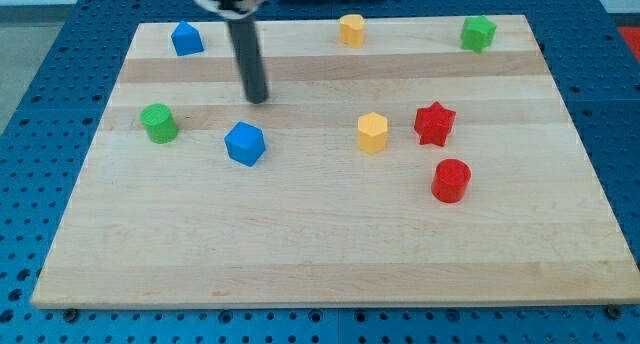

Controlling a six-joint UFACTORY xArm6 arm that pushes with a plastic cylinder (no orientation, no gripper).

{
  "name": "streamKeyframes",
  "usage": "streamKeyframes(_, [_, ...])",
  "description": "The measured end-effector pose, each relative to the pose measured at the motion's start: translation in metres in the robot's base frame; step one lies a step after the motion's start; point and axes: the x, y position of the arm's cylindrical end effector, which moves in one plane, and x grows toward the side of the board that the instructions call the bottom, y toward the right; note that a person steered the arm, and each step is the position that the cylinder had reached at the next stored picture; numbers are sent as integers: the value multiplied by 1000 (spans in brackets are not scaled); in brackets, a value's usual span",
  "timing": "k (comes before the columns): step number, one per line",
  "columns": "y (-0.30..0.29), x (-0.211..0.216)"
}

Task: Push the red star into the red circle

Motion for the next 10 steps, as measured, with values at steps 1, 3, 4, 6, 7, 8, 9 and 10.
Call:
streamKeyframes(1, [3, 16])
streamKeyframes(3, [5, 24])
streamKeyframes(4, [39, 24])
streamKeyframes(6, [199, 24])
streamKeyframes(7, [213, 24])
streamKeyframes(8, [213, 24])
streamKeyframes(9, [212, 29])
streamKeyframes(10, [212, 44])
